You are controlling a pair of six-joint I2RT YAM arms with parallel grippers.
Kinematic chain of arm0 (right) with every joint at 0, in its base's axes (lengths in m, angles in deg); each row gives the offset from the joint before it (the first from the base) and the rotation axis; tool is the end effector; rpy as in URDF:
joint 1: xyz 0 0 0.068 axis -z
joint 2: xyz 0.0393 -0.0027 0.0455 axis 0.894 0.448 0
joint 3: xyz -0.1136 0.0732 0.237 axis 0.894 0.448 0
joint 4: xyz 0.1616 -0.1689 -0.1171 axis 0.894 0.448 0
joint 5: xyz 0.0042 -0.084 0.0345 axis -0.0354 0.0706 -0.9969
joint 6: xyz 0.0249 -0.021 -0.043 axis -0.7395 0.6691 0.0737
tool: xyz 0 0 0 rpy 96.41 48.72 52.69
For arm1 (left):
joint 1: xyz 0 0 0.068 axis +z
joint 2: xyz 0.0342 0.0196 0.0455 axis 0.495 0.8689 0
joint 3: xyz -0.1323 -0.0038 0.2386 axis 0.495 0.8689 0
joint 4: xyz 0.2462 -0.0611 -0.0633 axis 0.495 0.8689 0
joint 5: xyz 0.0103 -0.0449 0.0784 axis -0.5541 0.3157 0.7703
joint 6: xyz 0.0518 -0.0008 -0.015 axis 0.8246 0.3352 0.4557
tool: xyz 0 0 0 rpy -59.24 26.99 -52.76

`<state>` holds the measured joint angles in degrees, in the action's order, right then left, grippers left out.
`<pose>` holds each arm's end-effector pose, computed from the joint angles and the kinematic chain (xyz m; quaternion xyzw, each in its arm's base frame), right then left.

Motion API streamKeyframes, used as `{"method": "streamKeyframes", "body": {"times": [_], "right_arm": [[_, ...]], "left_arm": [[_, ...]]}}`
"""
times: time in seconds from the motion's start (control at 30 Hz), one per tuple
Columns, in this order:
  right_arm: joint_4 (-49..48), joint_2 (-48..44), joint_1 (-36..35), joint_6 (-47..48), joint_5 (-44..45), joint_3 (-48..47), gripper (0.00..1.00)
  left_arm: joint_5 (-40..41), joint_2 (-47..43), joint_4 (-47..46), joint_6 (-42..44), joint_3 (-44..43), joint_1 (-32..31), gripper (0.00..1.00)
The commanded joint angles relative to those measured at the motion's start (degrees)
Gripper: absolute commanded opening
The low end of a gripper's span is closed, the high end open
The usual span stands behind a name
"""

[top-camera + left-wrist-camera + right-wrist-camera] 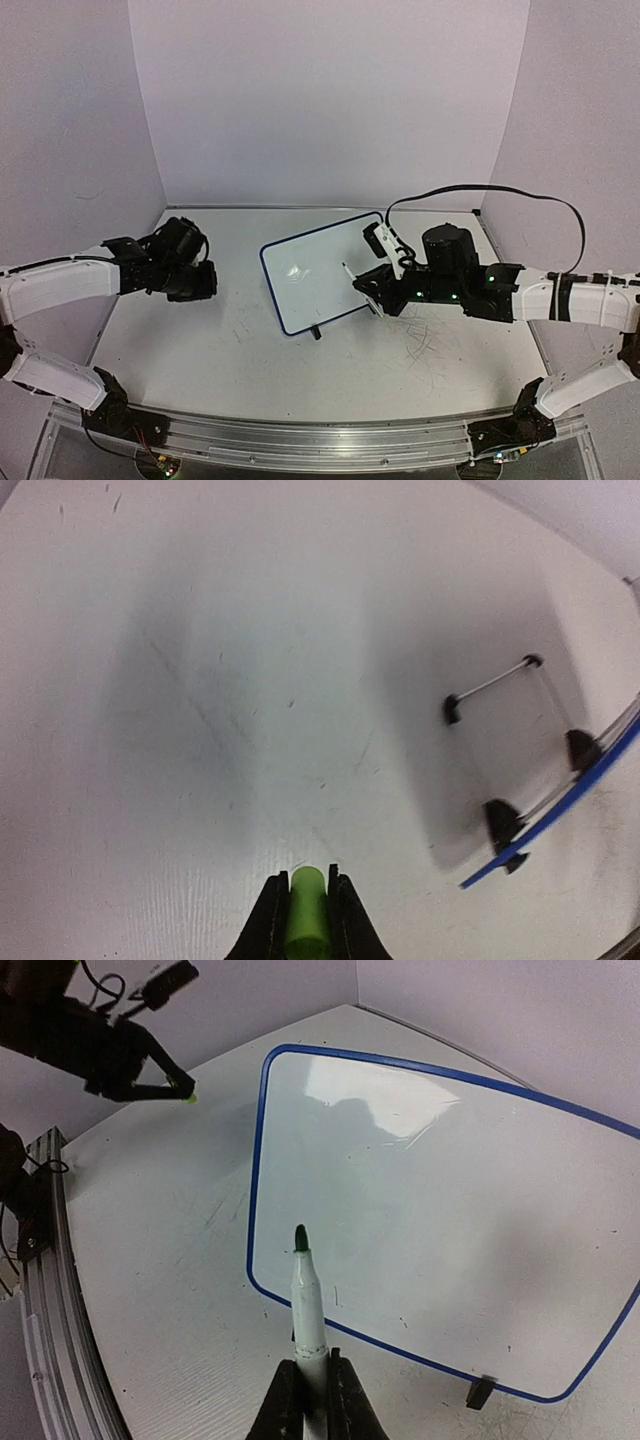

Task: Write a sentence on the whiteboard
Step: Place the pen cap at the center of the board.

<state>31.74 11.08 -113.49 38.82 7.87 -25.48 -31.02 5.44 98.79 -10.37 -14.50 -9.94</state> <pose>0.1846 0.2338 0.2701 -0.4033 0.7202 0.3252 0.4615 0.1985 -0.1535 0.2543 -0.0400 0.9336 -0.1318 0.3307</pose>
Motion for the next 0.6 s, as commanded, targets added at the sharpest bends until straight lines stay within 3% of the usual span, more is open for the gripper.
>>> {"method": "streamKeyframes", "body": {"times": [0.0,0.57], "right_arm": [[-2.1,0.5,0.1,0.1,-1.8,-1.9,0.0],[-2.0,0.3,0.1,0.0,-2.0,-0.8,0.0]], "left_arm": [[-2.8,4.4,-4.1,-1.9,3.8,0.7,0.07],[-10.4,21.0,-11.8,2.3,0.7,2.4,0.14]]}}
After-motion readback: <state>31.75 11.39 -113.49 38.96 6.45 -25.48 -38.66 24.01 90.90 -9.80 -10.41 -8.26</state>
